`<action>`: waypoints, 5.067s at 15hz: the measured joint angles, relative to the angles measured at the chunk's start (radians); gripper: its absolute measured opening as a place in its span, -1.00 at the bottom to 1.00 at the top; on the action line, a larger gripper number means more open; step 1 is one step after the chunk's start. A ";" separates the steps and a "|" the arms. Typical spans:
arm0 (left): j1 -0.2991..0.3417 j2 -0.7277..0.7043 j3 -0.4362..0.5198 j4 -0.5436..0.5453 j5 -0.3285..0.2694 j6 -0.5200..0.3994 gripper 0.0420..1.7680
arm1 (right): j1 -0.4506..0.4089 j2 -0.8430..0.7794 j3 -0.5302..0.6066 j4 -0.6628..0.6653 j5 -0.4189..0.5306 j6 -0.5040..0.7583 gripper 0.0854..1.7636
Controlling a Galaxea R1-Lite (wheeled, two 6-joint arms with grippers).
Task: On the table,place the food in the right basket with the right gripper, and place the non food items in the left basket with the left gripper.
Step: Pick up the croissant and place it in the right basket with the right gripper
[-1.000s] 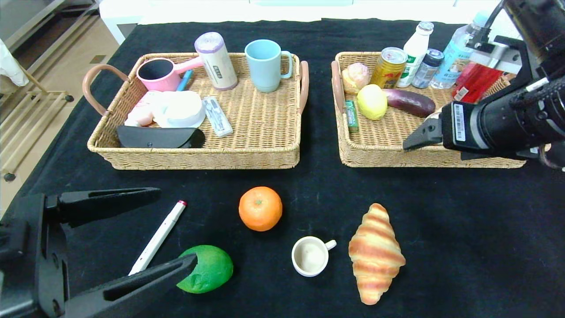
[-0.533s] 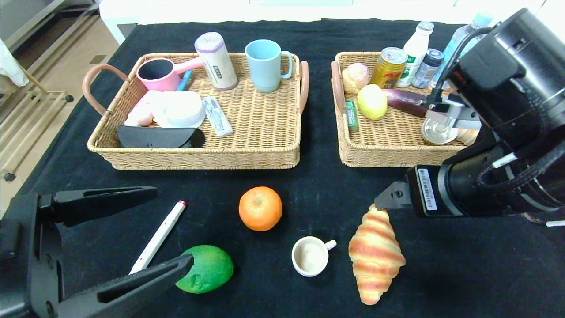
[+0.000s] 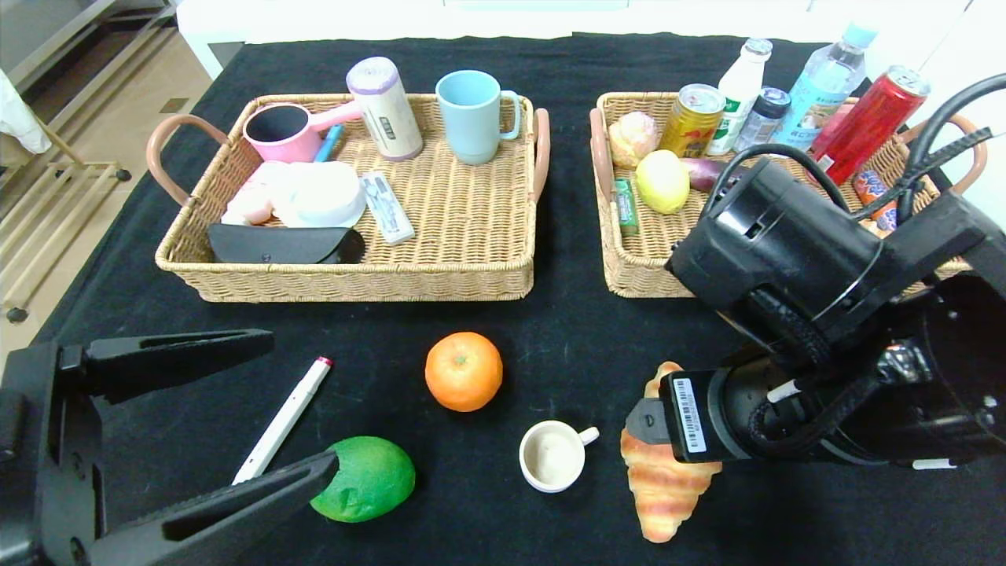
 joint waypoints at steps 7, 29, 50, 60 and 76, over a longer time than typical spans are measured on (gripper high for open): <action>0.000 -0.003 0.001 0.001 0.000 0.014 0.94 | -0.008 0.052 0.004 0.000 0.003 0.070 0.92; 0.000 -0.016 0.001 0.000 0.000 0.016 0.94 | -0.021 0.111 0.056 -0.033 -0.002 0.100 0.94; 0.000 -0.019 0.003 0.005 0.000 0.017 0.94 | -0.021 0.112 0.073 -0.036 -0.002 0.100 -0.12; 0.000 -0.021 0.003 0.002 0.000 0.017 0.94 | 0.009 0.053 0.062 -0.026 -0.005 0.066 -0.12; -0.002 -0.015 0.006 0.004 -0.001 0.025 0.94 | -0.262 -0.066 -0.168 -0.199 -0.007 -0.274 -0.12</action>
